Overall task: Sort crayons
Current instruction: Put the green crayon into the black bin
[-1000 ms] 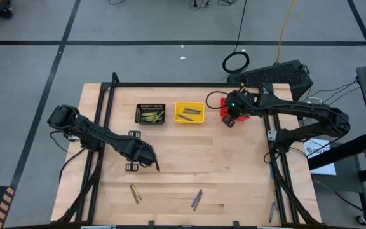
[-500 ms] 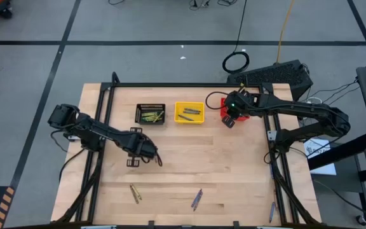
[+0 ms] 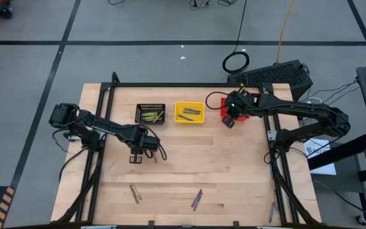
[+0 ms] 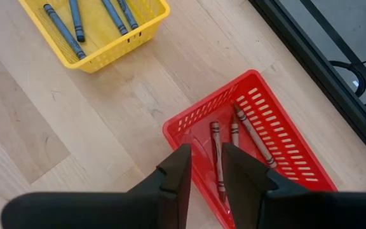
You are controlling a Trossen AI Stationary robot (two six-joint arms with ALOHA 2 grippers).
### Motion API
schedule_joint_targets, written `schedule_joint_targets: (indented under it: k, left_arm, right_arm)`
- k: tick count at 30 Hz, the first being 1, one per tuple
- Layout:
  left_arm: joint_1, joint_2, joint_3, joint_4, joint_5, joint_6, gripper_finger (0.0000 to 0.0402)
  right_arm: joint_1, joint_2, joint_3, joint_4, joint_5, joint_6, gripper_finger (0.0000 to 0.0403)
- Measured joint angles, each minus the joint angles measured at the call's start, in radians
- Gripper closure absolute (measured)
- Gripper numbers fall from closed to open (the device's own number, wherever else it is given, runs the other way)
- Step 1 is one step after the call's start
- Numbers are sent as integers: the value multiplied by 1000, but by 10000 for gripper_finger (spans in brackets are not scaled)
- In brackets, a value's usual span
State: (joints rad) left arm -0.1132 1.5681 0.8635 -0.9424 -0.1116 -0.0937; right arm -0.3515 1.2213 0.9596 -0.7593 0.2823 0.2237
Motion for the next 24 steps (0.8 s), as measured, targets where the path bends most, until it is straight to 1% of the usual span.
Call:
schedule_joint_targets:
  k: [4,8,16,24]
  left_arm:
    - [27,0,-1,0,31,7,281]
    - [41,0,-28,7,58,25,281]
    - [68,-6,-119,130,80,20,281]
    - [67,-4,-121,132,94,-5,281]
  right_arm:
    - [0,0,0,0,0,0,328]
    - [0,0,0,0,0,0,328]
    - [0,0,0,0,0,0,328]
    - [0,0,0,0,0,0,328]
